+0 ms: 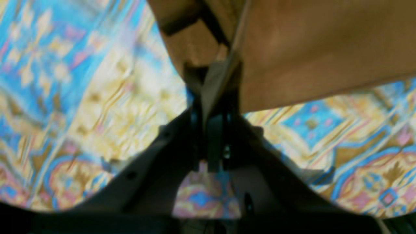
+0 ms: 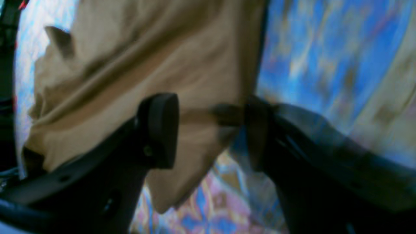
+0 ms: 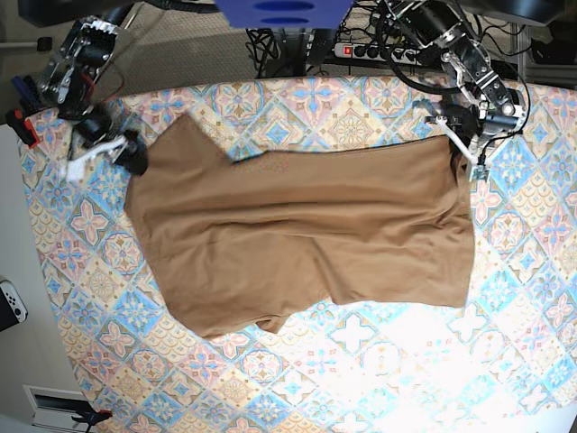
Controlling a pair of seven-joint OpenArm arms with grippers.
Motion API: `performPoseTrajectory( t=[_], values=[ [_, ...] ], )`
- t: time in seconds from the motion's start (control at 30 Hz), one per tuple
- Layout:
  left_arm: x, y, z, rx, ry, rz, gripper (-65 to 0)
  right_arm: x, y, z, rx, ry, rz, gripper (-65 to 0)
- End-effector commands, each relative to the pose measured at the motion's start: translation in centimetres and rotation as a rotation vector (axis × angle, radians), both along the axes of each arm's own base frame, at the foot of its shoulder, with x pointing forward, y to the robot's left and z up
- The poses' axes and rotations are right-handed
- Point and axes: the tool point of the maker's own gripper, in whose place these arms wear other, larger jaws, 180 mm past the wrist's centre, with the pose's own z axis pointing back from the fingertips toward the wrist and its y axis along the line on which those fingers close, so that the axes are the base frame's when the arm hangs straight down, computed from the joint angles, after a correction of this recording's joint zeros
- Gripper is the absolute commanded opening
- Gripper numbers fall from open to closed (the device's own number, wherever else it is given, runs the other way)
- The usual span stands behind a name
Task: Layout the t-shirt on the table in an organized manner, then fold the t-shirt properly
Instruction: 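Grasp the shirt edge with the right gripper and pull it outward, then hold the shirt edge with both grippers and stretch it taut between them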
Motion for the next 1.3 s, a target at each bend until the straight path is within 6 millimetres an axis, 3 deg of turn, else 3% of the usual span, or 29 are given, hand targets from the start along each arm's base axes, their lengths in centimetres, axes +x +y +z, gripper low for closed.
performPoseTrajectory(
  t=[0.0, 0.27, 0.5, 0.63, 0.93, 1.03, 1.13, 1.27],
  values=[
    [1.2, 0.4, 1.4, 0.021, -0.053, -0.004, -65.0, 0.9, -0.4, 0.9, 0.011, -0.048, -0.011, -33.8],
    [1.1, 0.4, 1.4, 0.023, -0.054, -0.005, -65.0, -0.1, -0.5, -0.5, 0.048, -0.008, -0.035, -33.8],
    [1.1, 0.3, 1.4, 0.023, -0.053, -0.004, -65.0, -2.6, 0.7, -1.6, 0.065, 0.044, -0.027, -33.8],
    [1.2, 0.3, 1.4, 0.022, -0.055, -0.004, -65.0, -4.4, 2.6, -2.4, 0.142, 0.064, -0.051, -33.8],
    [1.1, 0.2, 1.3, 0.019, -0.053, -0.004, -65.0, -4.1, 8.5, -3.2, 0.215, 0.091, 0.1, -33.8],
    [1.1, 0.3, 1.3, 0.022, -0.052, -0.004, -65.0, -4.0, 9.2, -3.1, 0.22, 0.09, 0.124, -34.0],
    [1.1, 0.4, 1.4, 0.023, -0.053, -0.003, -65.0, -4.0, 9.3, -3.1, 0.222, 0.088, 0.127, -41.8],
    [0.6, 0.9, 1.4, 0.059, -0.023, 0.004, -65.0, -4.2, 9.3, -3.1, 0.224, 0.096, 0.129, -65.0]
  ],
)
